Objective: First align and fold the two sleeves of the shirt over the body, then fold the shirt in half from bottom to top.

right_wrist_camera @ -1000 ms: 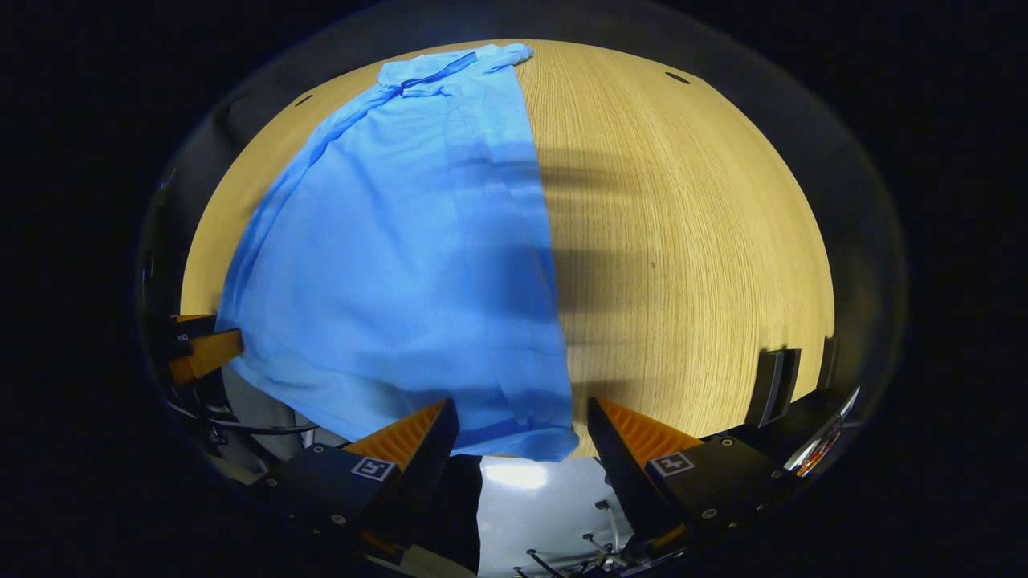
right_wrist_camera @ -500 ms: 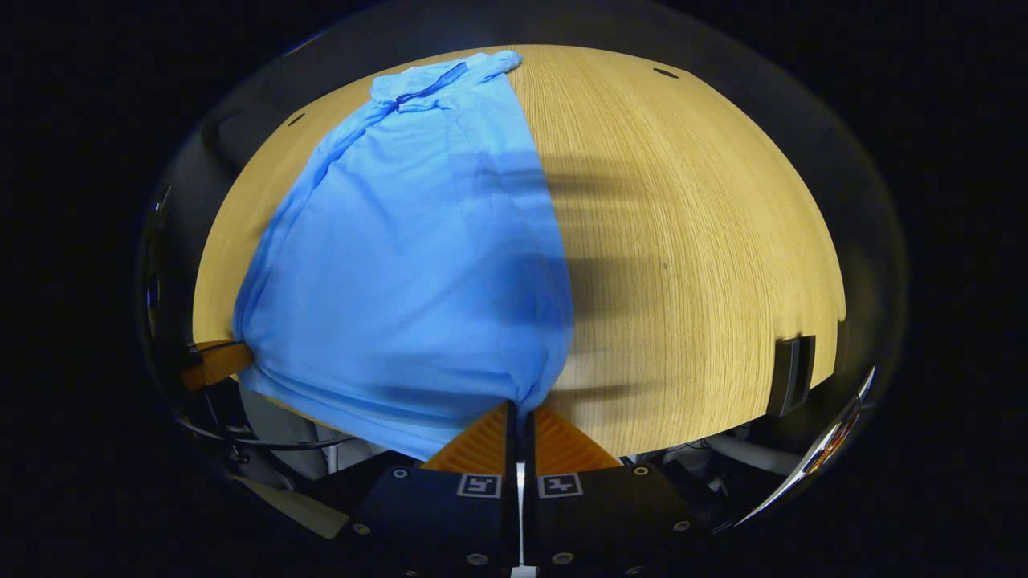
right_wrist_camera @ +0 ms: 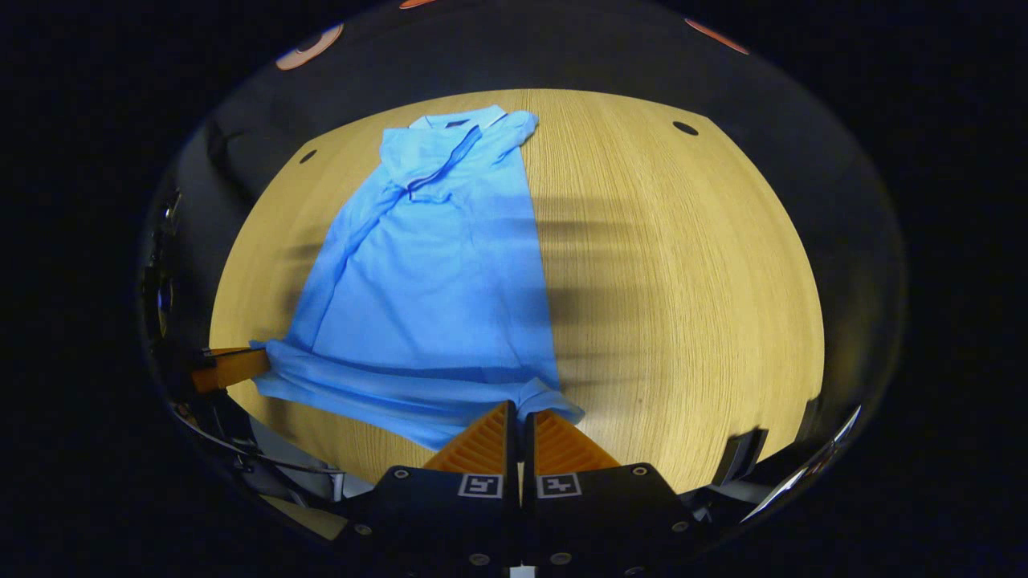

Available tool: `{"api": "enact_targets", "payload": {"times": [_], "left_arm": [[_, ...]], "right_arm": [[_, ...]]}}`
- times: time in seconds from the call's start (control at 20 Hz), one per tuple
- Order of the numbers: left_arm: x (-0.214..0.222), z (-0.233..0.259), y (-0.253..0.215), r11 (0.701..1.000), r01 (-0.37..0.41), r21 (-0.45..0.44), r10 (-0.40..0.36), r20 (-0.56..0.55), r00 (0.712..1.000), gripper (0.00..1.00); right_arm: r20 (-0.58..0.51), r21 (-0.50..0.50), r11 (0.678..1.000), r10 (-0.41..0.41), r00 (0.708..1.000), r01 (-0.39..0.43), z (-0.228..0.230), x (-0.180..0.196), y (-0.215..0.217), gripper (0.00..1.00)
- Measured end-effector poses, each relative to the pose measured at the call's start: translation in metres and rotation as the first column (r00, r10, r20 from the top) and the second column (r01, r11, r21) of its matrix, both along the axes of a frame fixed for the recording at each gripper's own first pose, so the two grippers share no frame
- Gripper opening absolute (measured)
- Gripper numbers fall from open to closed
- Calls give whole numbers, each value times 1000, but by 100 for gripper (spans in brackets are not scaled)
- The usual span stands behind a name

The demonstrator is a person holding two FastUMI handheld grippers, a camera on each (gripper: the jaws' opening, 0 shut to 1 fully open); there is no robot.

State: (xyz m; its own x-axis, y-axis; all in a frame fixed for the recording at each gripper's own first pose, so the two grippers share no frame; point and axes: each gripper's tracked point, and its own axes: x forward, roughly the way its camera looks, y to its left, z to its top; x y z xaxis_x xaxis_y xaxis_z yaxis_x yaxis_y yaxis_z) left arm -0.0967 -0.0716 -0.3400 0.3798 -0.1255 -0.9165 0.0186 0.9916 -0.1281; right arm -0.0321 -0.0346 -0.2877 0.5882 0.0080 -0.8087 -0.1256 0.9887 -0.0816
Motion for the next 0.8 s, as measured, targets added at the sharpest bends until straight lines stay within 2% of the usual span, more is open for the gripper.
{"api": "enact_targets", "payload": {"times": [0.05,0.35,0.5,0.6,0.65,0.7,0.8], "left_arm": [[22,6,0,1000,2,5,-2,16,1000,5],[144,29,-6,1000,4,21,-6,93,996,5],[207,37,-7,1000,-1,28,-3,125,992,5],[241,41,-8,1000,-25,3,24,133,991,5],[244,46,-2,999,-35,-8,36,138,990,5],[283,51,-3,999,-40,-14,41,154,987,5],[320,50,8,999,-44,23,40,179,983,5]], "right_arm": [[29,-11,1000,15,999,-15,18,28,2,1],[126,-40,998,59,990,-55,75,133,15,1],[165,-18,999,42,985,-39,99,194,15,1],[181,-20,999,30,983,-27,114,215,9,1],[191,-15,1000,27,981,-24,122,227,8,1],[204,-9,1000,21,979,-20,123,248,14,1],[188,18,1000,6,982,-10,115,278,22,1]]}}
